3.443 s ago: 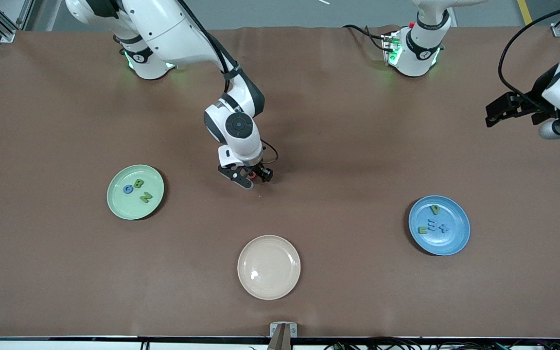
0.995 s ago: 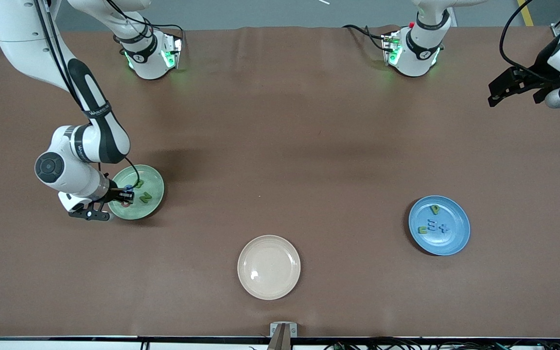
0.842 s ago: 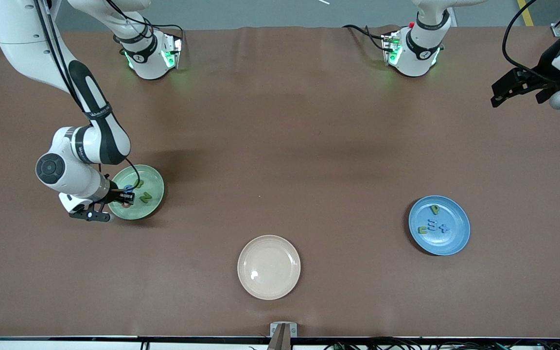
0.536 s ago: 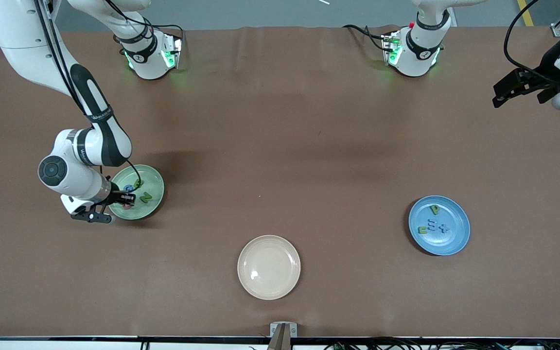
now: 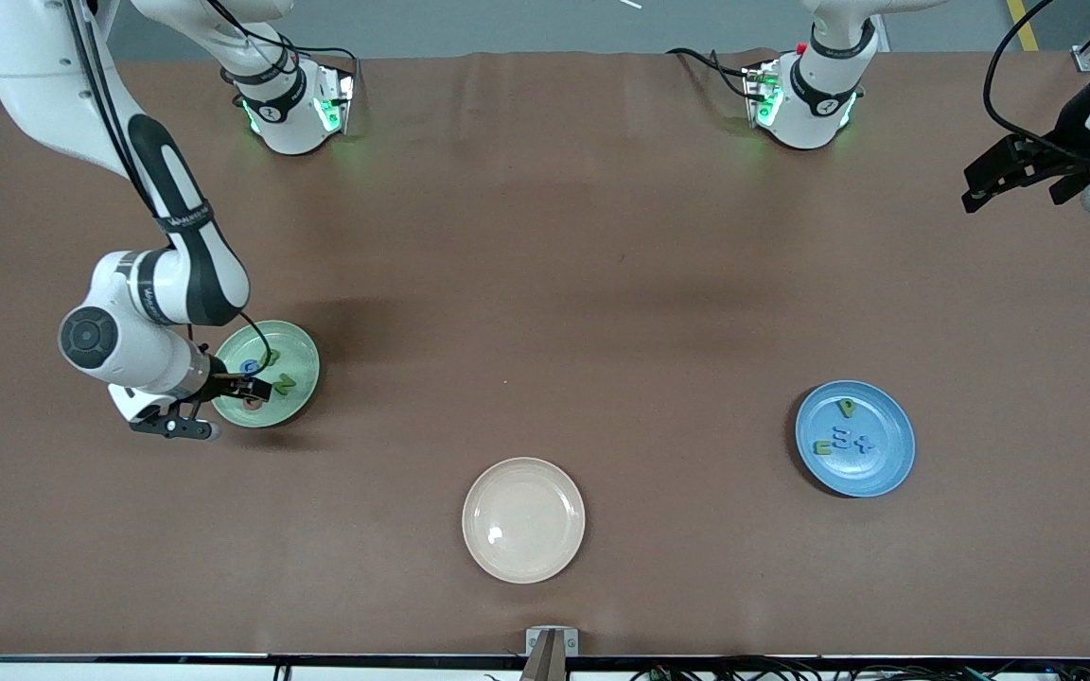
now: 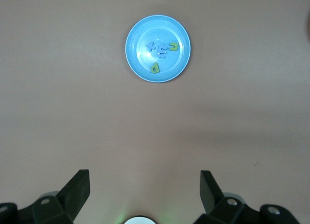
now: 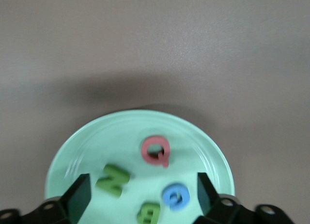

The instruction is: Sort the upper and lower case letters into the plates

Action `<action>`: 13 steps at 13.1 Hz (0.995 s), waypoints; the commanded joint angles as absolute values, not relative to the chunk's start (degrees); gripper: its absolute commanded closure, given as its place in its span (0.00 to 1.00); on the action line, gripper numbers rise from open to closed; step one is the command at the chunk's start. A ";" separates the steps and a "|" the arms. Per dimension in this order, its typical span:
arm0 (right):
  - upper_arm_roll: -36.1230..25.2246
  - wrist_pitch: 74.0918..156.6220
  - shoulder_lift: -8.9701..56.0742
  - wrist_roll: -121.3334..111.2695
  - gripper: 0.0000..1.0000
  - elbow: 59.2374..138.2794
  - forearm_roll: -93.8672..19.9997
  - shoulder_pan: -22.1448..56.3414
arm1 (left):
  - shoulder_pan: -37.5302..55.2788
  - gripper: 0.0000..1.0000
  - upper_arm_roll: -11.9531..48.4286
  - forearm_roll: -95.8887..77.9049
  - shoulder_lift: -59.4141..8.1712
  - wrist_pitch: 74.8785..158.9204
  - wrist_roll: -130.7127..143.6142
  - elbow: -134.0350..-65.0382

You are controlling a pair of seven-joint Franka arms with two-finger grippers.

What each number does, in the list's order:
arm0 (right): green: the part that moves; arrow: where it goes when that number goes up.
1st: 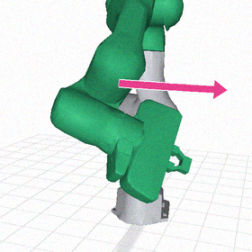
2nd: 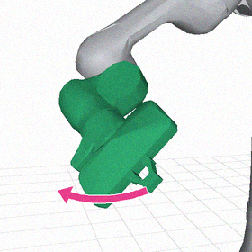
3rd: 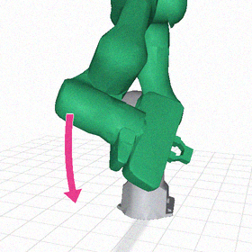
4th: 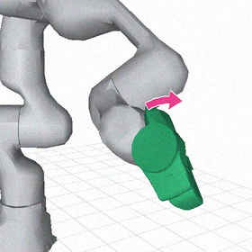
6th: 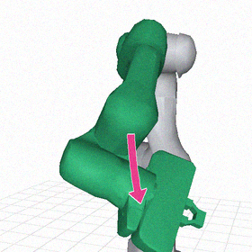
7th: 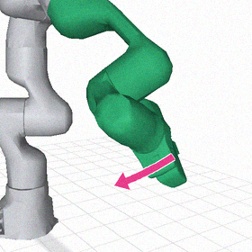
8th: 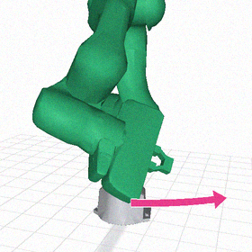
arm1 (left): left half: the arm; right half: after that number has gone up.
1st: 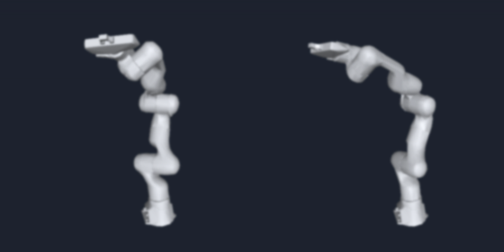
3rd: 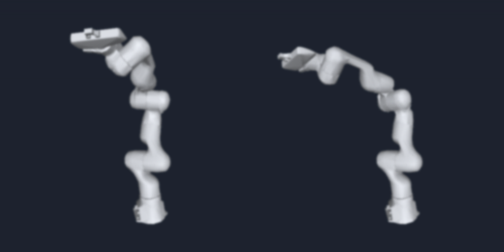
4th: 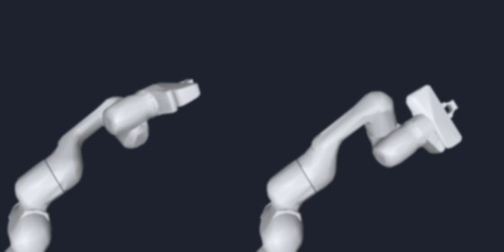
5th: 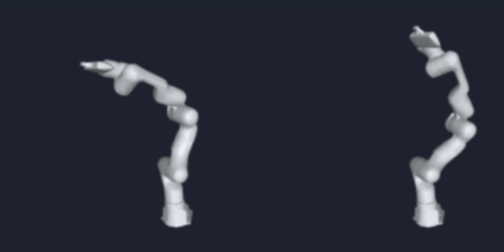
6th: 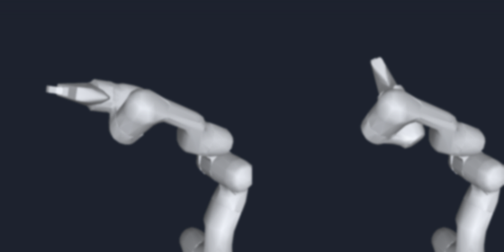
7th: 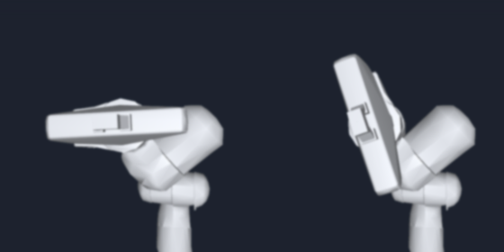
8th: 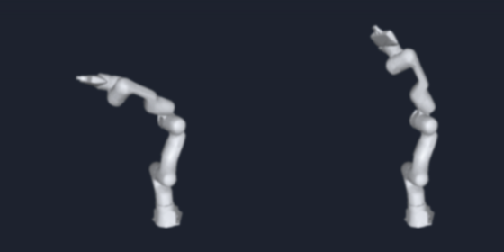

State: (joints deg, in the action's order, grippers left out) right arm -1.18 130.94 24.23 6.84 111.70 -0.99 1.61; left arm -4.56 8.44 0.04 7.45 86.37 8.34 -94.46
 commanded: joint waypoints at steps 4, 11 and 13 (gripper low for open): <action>-1.32 100.37 11.60 7.21 0.00 101.22 -0.88 1.14 | -4.83 0.00 8.44 -0.62 8.88 86.13 7.65 -95.01; -1.32 84.90 12.48 7.30 0.00 84.31 -0.27 -0.61 | -4.75 0.00 8.44 -0.53 8.35 85.52 7.56 -93.61; -1.41 84.90 13.53 7.56 0.00 81.74 0.00 -0.53 | -4.83 0.00 8.44 -0.62 8.26 85.52 7.74 -93.60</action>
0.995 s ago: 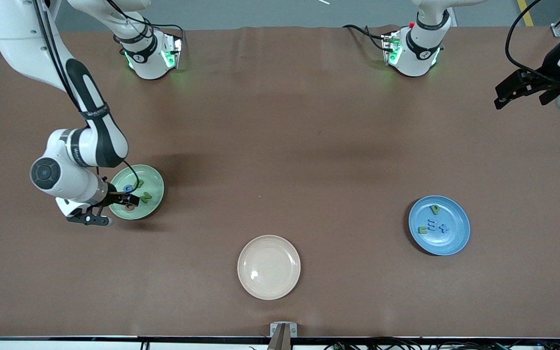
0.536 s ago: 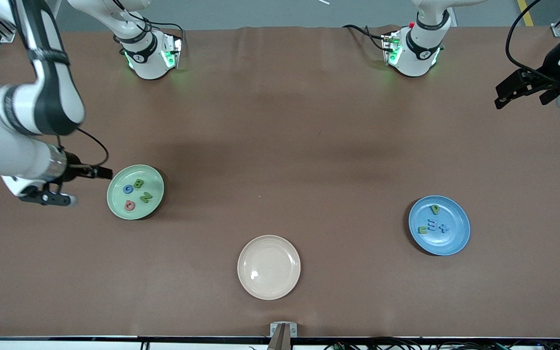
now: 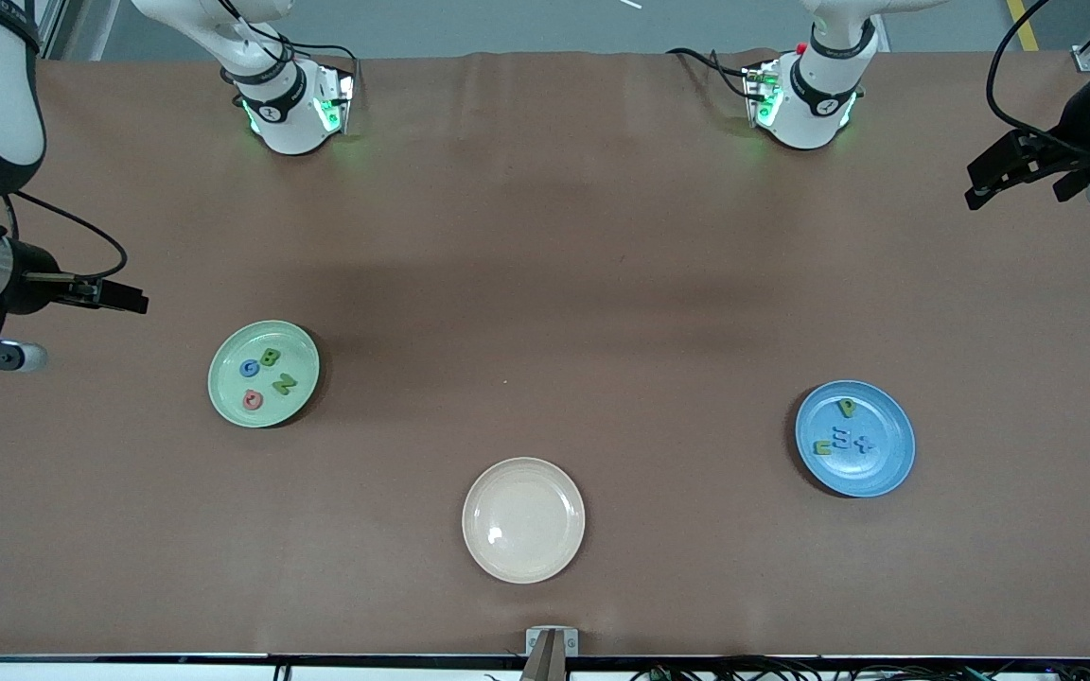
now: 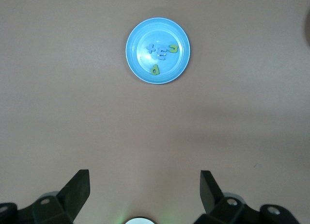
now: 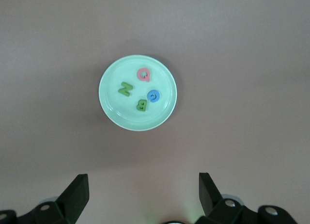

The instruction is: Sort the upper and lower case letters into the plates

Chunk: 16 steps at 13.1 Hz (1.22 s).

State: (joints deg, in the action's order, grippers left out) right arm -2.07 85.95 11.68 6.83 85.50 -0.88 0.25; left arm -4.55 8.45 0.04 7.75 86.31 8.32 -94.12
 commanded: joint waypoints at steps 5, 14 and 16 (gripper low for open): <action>-1.23 85.51 13.62 7.82 0.00 82.97 -1.14 -0.53 | -4.75 0.00 8.44 -0.18 7.73 85.52 8.35 -92.64; -1.23 93.15 3.28 7.29 0.00 96.57 -0.97 0.88 | -4.75 0.00 8.44 -0.18 6.33 85.52 7.38 -92.28; -1.14 91.94 1.24 7.38 0.00 97.03 -0.97 0.88 | -4.75 0.00 8.70 -0.18 6.33 84.91 7.47 -92.46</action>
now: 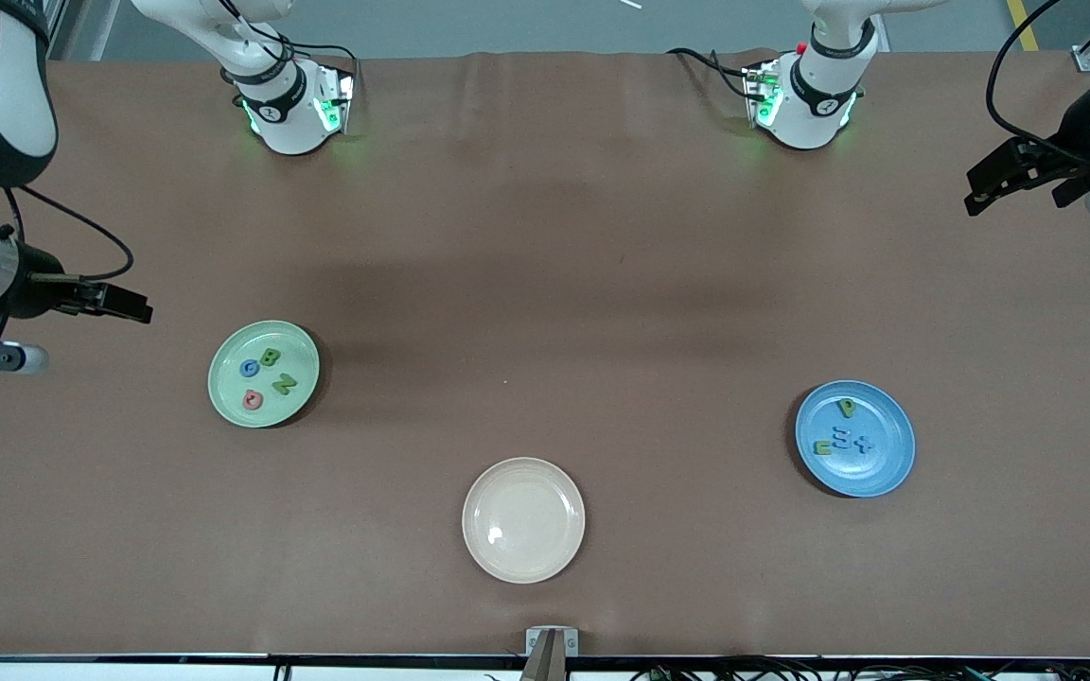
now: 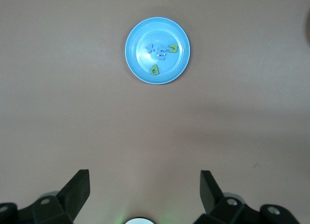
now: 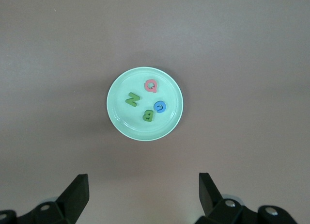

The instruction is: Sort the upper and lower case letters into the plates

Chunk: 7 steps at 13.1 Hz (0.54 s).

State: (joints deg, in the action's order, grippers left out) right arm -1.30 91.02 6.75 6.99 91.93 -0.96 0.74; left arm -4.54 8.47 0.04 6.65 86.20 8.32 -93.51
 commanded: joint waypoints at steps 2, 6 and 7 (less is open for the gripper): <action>-1.14 90.62 -0.52 7.38 0.00 97.03 -0.97 0.70 | -4.75 0.00 8.79 -0.18 6.59 84.90 7.73 -92.64; -1.14 89.82 -2.89 7.38 0.00 97.73 -0.97 0.70 | -4.75 0.00 8.96 -0.18 7.55 85.95 8.17 -93.69; -1.06 89.91 -3.42 7.38 0.00 98.17 -0.97 0.62 | -4.66 0.00 9.05 -0.26 7.82 86.57 8.17 -94.30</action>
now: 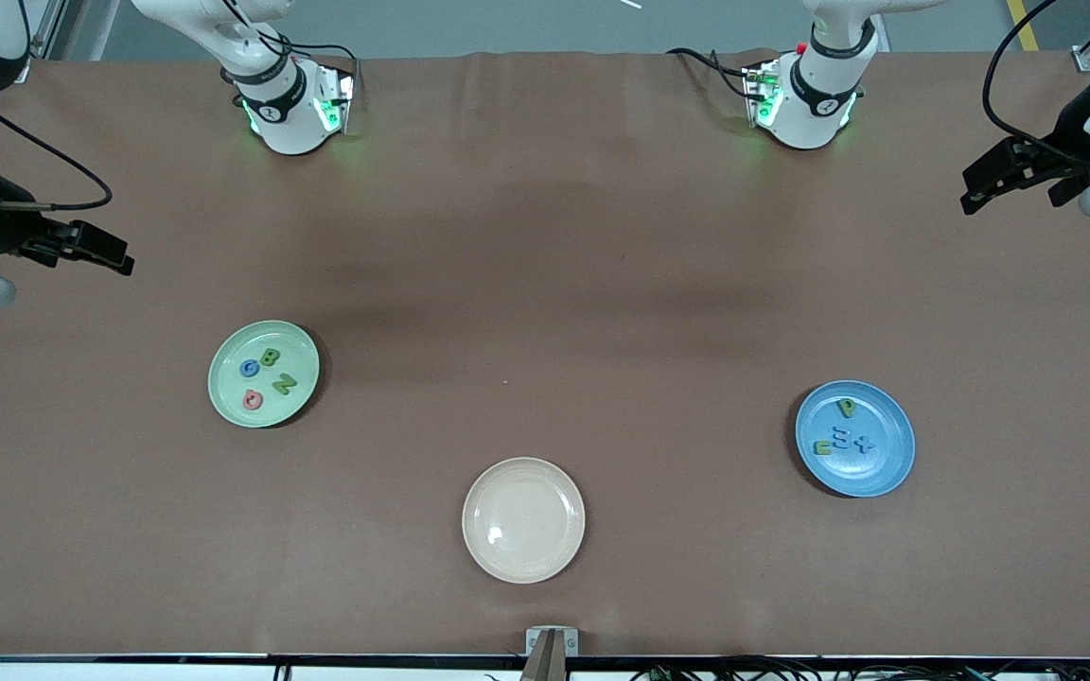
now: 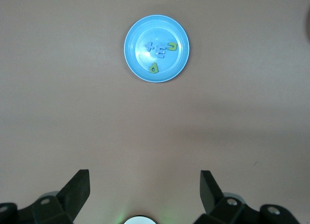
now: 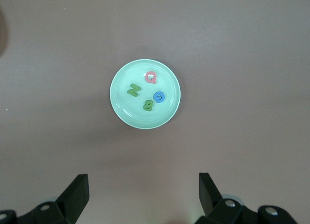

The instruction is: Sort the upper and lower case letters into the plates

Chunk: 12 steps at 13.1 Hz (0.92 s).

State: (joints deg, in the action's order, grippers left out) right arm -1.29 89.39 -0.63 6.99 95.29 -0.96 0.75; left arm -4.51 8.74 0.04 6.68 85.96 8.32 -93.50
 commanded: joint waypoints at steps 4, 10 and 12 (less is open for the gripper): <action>-1.05 89.83 -5.44 7.38 0.00 99.05 -0.97 0.44 | -4.48 0.00 9.66 -0.44 10.37 93.15 8.52 -99.66; -0.97 90.00 -7.20 7.29 0.00 100.37 -0.97 -0.09 | -4.31 0.00 9.93 -0.35 7.56 92.29 8.08 -95.28; -0.88 89.91 -7.29 7.29 0.00 100.37 -0.97 -0.09 | -4.39 0.00 10.02 -0.44 7.56 91.32 8.44 -95.01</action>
State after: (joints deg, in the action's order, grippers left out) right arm -1.37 89.38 -5.04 6.99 98.19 -0.96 0.59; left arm -4.28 9.73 0.04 7.98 92.62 8.32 -96.45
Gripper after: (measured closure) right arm 0.000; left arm 0.000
